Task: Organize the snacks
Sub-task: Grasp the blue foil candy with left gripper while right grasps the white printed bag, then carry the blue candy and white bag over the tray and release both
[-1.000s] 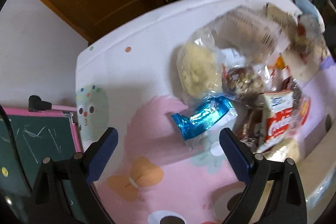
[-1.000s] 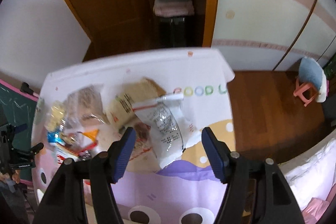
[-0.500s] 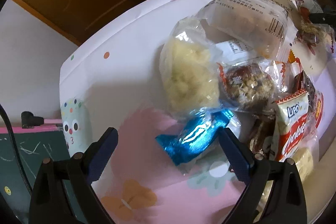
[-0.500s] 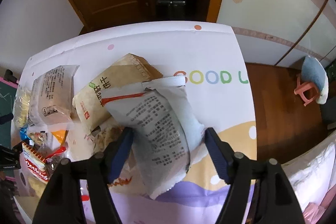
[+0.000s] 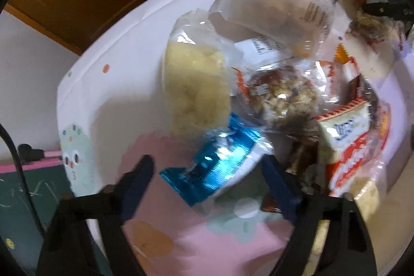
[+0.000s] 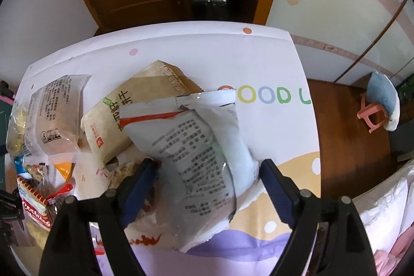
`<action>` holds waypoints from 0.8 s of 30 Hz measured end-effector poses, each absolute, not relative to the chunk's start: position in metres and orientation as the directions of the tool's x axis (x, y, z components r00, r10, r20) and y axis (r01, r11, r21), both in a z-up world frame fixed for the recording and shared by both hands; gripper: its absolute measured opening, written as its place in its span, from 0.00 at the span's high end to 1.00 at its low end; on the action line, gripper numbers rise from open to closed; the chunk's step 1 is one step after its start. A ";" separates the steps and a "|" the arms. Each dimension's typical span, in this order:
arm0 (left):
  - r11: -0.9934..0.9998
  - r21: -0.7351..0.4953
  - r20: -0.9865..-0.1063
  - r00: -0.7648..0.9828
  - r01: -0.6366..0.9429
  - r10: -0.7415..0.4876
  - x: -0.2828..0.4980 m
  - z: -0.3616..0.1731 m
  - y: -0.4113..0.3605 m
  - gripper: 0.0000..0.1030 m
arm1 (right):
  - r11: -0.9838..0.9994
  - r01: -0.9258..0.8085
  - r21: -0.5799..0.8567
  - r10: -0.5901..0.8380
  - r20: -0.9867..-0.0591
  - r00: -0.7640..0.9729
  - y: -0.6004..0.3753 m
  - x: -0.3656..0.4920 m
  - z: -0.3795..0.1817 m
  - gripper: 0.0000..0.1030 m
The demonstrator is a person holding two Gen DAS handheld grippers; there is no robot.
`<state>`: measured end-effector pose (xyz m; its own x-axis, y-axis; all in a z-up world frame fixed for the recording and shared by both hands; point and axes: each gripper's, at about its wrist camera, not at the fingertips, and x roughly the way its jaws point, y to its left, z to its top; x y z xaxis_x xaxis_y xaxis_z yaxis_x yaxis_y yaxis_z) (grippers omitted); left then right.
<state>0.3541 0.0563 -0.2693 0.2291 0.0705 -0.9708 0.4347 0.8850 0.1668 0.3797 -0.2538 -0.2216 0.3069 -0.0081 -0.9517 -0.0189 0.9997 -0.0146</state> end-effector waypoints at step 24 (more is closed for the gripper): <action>0.947 0.135 -0.920 0.393 0.291 0.011 0.248 -0.187 0.071 0.73 | 0.981 -0.020 0.194 0.180 -0.860 0.477 -0.243 0.292 -0.119 0.46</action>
